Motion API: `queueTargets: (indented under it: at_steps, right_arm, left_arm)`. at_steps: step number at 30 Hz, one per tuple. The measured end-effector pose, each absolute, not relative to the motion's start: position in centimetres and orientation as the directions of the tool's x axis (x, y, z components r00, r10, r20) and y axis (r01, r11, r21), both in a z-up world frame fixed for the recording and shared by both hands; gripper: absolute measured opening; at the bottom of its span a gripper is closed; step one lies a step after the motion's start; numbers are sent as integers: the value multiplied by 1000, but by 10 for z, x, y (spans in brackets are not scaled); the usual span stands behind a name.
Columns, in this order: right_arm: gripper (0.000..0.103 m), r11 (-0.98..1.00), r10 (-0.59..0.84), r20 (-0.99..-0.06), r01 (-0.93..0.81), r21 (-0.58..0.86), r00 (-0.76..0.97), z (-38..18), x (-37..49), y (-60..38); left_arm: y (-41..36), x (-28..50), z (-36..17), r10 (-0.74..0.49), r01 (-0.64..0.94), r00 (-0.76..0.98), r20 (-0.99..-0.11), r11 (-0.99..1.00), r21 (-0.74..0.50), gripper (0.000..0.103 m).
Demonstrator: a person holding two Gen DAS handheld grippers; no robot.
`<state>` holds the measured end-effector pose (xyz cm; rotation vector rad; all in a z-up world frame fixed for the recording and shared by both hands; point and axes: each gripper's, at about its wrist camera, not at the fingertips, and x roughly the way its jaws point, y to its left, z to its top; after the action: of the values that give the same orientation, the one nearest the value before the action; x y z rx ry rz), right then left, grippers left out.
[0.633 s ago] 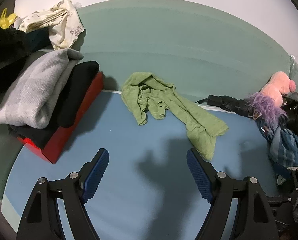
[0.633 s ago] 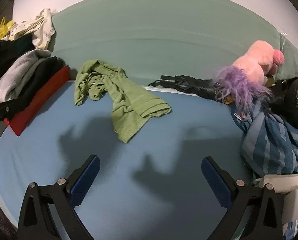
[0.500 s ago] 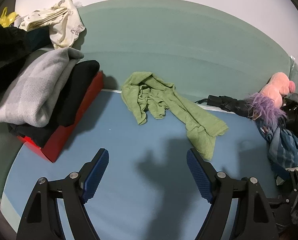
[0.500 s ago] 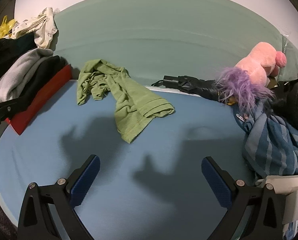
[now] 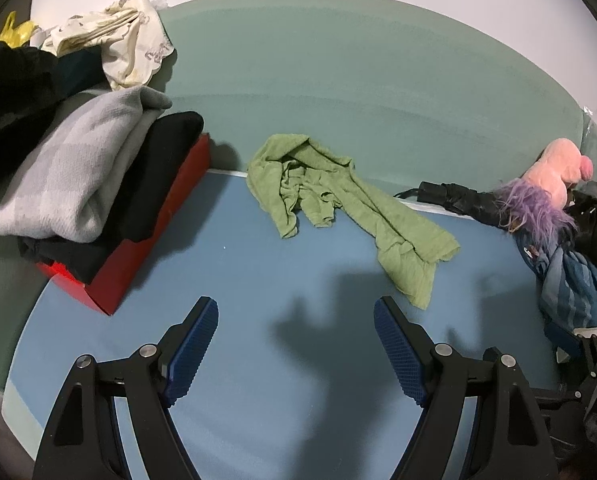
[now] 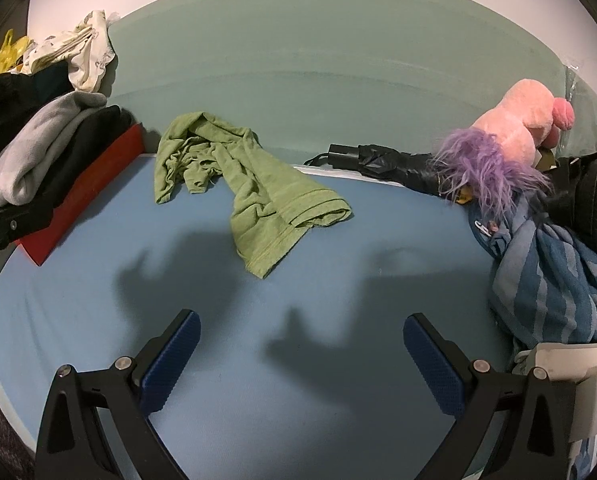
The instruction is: Fold clothes
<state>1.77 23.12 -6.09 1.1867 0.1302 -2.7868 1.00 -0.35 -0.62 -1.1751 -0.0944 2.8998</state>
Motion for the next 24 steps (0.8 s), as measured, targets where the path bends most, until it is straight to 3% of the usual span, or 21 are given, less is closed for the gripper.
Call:
queueTargets:
  at_steps: [15, 24]
  right_arm:
    - [103, -990, -68, -739, 139, -35, -671, -67, 16, 231]
    - [100, -995, -90, -812, 88, 48, -576, -94, -6, 242]
  left_arm:
    - [-1, 6, -18, 48, 9, -687, -725, -997, -74, 81]
    - [-3, -2, -38, 103, 5, -644, -758, -990, -139, 81]
